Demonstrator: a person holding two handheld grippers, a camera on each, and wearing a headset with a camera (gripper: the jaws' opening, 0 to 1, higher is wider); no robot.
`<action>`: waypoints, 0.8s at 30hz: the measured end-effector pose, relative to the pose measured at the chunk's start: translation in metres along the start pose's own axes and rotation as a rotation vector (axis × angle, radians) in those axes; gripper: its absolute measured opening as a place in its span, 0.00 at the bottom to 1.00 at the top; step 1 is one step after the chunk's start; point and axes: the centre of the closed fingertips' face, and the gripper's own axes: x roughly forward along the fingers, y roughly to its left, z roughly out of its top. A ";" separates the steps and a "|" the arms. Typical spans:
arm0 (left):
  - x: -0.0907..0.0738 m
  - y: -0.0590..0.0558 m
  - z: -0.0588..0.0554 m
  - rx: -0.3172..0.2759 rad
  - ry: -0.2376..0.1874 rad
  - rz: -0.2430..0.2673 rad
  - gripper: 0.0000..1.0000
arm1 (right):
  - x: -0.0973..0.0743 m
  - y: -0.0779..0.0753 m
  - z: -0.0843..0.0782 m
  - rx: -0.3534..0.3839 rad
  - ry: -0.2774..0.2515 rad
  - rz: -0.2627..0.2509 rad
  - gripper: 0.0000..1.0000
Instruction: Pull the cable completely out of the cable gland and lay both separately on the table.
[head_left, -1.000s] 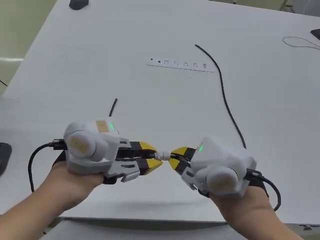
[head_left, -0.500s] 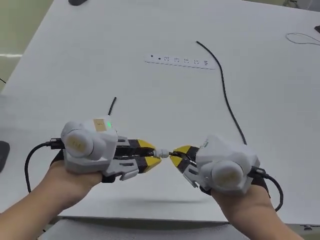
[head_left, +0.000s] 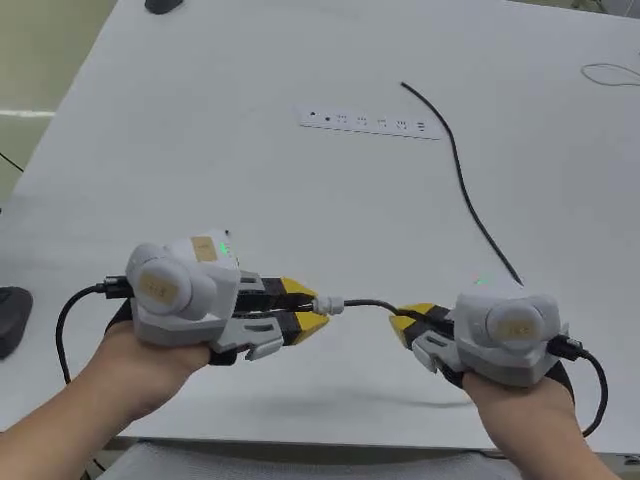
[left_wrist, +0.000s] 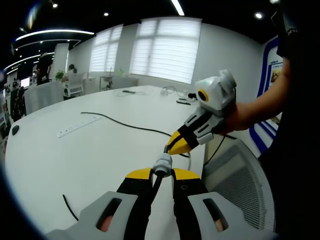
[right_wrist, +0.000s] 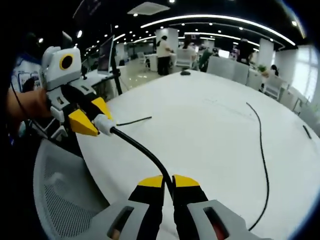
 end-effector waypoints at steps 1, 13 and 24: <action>0.000 0.000 0.000 0.001 -0.001 0.001 0.15 | 0.002 -0.005 -0.004 -0.004 0.005 -0.014 0.00; -0.001 -0.003 -0.001 0.001 -0.011 -0.001 0.15 | 0.007 -0.021 -0.034 0.148 0.043 -0.064 0.00; -0.005 -0.003 -0.002 0.004 -0.013 -0.004 0.15 | -0.001 -0.016 -0.035 0.152 0.033 -0.085 0.00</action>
